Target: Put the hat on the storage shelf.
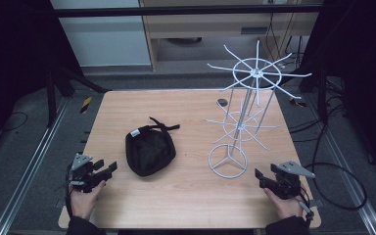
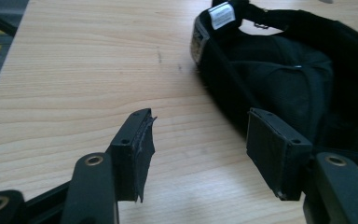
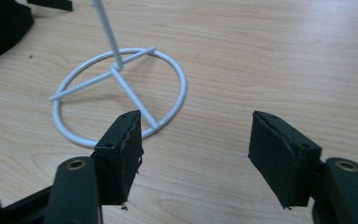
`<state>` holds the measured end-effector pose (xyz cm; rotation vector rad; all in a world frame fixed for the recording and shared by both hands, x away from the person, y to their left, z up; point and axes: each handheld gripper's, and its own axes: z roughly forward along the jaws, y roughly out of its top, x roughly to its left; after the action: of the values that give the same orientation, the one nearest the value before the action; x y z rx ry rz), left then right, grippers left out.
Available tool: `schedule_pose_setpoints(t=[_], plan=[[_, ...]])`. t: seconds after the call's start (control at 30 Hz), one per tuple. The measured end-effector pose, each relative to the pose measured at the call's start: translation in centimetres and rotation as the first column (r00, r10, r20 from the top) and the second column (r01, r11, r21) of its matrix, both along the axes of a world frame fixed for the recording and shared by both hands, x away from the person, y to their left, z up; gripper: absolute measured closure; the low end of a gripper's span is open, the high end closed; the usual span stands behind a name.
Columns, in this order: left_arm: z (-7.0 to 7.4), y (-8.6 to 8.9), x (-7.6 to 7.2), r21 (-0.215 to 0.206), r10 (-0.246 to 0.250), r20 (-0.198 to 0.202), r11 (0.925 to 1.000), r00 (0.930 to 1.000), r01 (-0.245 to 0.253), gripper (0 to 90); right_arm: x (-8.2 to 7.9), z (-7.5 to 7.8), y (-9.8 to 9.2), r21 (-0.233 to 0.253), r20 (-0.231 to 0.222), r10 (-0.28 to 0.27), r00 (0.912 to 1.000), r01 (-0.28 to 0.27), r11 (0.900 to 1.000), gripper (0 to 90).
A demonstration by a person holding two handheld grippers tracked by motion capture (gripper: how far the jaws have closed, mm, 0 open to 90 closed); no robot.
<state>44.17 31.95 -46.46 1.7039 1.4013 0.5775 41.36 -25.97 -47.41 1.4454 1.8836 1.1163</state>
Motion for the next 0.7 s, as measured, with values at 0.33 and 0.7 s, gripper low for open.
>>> schedule_pose_setpoints(t=[0.33, 0.7], plan=[[0.7, -0.9, -0.4, 0.020, -0.031, -0.011, 0.9993, 0.9995, 0.032, 31.0, -0.6, 0.7, 2.8, -0.024, 0.012, 0.114, 0.9934, -0.113, 0.993, 41.4], [1.9, -2.1, -0.6, 0.036, -0.049, 0.049, 0.9982, 0.9975, 0.048, 41.0, -1.6, 2.5, 7.8, 0.015, 0.072, 0.221, 0.9727, -0.222, 0.975, 45.7]])
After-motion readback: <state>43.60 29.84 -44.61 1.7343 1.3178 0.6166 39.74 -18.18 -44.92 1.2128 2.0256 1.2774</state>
